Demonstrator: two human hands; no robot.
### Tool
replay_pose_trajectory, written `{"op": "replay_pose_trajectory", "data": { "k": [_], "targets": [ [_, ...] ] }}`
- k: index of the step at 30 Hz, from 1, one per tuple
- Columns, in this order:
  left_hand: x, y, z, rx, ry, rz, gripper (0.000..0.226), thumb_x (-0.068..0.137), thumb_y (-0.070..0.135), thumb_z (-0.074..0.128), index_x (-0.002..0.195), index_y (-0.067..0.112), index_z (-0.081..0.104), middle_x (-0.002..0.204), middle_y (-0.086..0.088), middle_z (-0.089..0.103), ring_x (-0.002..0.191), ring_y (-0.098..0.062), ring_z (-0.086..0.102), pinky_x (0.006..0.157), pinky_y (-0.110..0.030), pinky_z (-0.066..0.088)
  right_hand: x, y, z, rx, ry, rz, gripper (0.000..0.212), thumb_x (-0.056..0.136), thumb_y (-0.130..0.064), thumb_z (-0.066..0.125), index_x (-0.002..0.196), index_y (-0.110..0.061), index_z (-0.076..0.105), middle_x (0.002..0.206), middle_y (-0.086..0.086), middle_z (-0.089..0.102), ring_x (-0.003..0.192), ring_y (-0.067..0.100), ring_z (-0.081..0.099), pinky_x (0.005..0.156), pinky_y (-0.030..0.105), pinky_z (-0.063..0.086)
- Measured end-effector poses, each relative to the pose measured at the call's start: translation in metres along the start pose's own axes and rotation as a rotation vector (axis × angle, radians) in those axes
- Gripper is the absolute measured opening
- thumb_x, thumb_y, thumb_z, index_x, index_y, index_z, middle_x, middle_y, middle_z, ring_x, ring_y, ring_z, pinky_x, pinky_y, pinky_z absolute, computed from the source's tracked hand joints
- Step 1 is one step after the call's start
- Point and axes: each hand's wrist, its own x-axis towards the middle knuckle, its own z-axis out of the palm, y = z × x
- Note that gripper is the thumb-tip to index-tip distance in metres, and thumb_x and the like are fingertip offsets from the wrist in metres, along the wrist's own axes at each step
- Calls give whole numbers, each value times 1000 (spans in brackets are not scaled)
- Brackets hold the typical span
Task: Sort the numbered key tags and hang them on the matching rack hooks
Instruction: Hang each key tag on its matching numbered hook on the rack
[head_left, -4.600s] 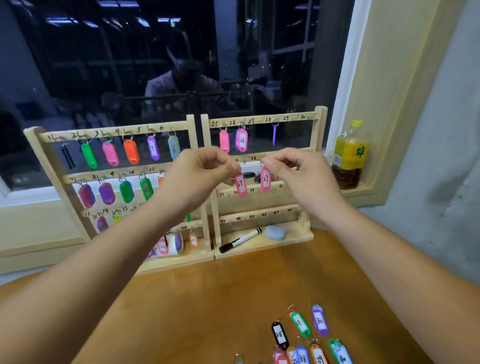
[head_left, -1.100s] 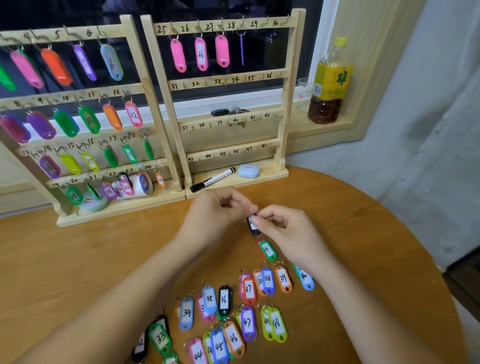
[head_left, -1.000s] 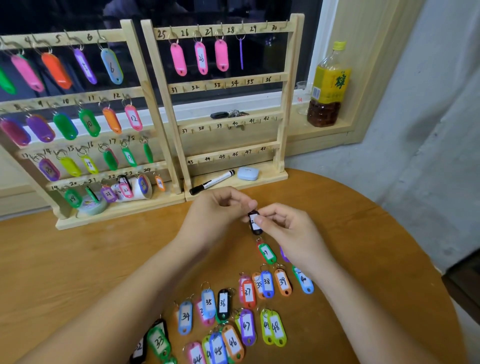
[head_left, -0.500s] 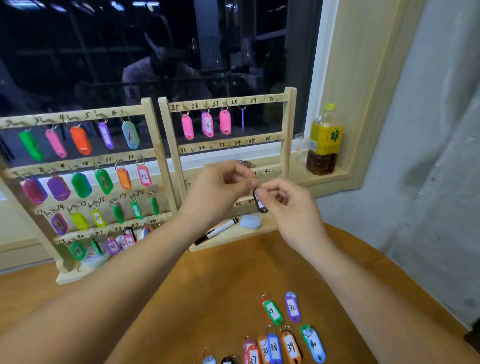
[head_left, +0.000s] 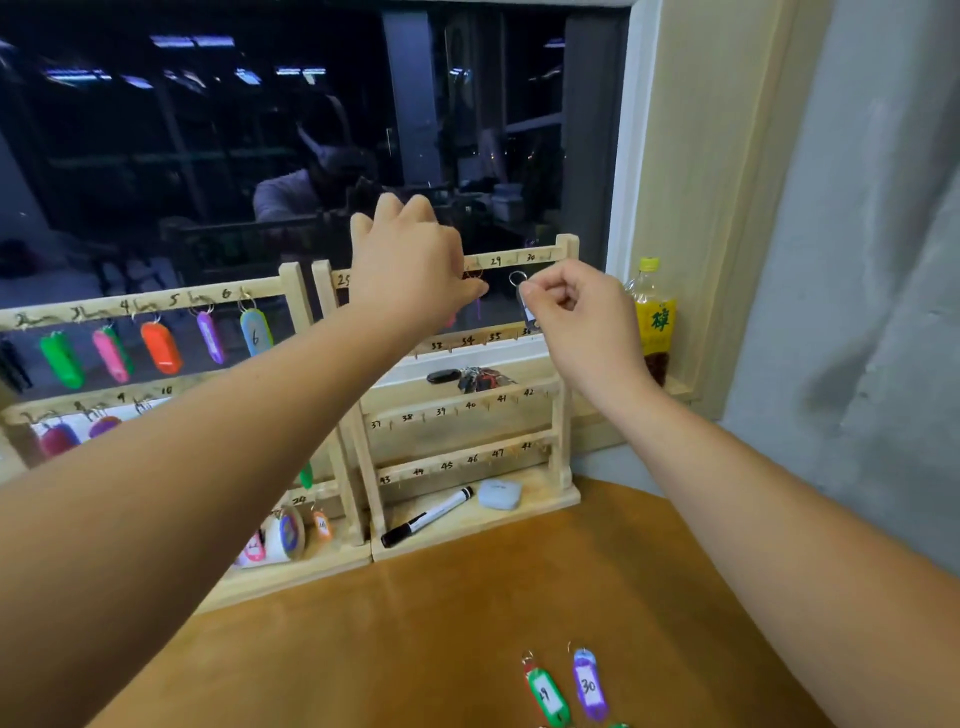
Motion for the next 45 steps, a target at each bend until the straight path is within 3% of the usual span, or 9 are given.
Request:
{"op": "replay_pose_trajectory", "data": {
  "k": [4,10,14,17,22,27,30,39,45],
  "targets": [
    [3,8,10,29,-72,-79,43,82,76,71,86,35,83,119,5,59,123,-28,42,103,-53,37,0,5,0,-14,-1,15,11,101,-28,70,92,-24,75,78,-10,72,76,4,66,69,17,48],
    [-3,7,19,-113,-66,-154,12,95,36,73,94,36,85,125,10,61,127,-29,40,95,-44,27,-4,14,-2,-25,-10,27,10,101,-28,69,93,-24,75,79,-11,71,76,1,65,65,7,43],
    [1,11,20,-99,-98,-173,24,87,53,75,86,31,84,123,11,61,130,-27,39,101,-48,30,-3,15,-3,-28,-3,20,10,102,-29,69,95,-24,75,79,-11,71,77,1,65,65,7,44],
    [2,15,25,100,-29,-112,43,86,68,72,80,27,82,109,7,66,123,-27,45,99,-50,33,-1,12,-1,-15,2,21,10,102,-28,69,96,-23,76,80,-11,71,78,2,65,68,12,46],
    [2,6,23,-52,75,-2,26,89,48,80,88,25,67,91,6,67,103,-27,56,95,-47,35,1,9,0,6,-14,15,10,101,-27,69,95,-22,75,79,-11,71,77,3,65,70,16,48],
    [5,-5,5,-298,-122,98,24,91,43,77,104,34,59,82,11,74,84,-15,70,101,-48,48,4,9,1,-33,-133,40,9,103,-27,66,97,-24,73,88,-12,71,84,3,64,71,20,46],
    [8,-12,-6,-467,-216,104,8,99,33,66,106,36,69,95,11,76,72,-11,75,71,-44,66,1,7,5,-92,-321,22,9,104,-28,64,98,-26,71,97,-13,71,92,0,62,73,20,42],
    [29,-18,-11,-162,-274,376,36,90,15,77,118,38,74,117,5,67,106,-23,64,91,-50,57,2,4,27,-57,-392,62,11,107,-34,59,97,-32,64,124,-13,69,120,16,60,96,39,47],
    [41,-20,-19,-127,-351,463,40,86,9,75,116,36,75,114,4,66,102,-19,65,88,-45,58,2,7,29,-42,-405,49,12,108,-35,56,98,-33,62,141,-10,65,133,18,56,105,45,47]
  ]
}}
